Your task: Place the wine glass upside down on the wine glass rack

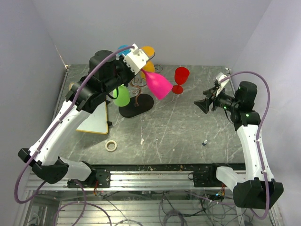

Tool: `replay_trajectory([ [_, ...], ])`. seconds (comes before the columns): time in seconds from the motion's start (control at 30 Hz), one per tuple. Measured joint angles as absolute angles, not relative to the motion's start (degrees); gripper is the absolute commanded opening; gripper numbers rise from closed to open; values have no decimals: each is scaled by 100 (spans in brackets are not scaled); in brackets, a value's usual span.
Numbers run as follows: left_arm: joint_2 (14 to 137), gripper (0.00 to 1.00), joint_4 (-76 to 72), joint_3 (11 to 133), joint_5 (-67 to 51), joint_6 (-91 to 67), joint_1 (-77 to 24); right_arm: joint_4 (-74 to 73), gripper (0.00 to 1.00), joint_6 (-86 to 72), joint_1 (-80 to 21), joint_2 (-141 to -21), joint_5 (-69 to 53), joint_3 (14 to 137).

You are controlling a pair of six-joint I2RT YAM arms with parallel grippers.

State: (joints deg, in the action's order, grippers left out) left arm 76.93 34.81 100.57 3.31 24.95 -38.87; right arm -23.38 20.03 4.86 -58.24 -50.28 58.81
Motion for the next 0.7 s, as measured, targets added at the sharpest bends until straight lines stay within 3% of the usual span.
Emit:
replay_trajectory([
  [0.7, 8558, 7, 3435, 10055, 993, 3697, -4501, -2338, 70, 2051, 486, -5896, -4993, 5841],
])
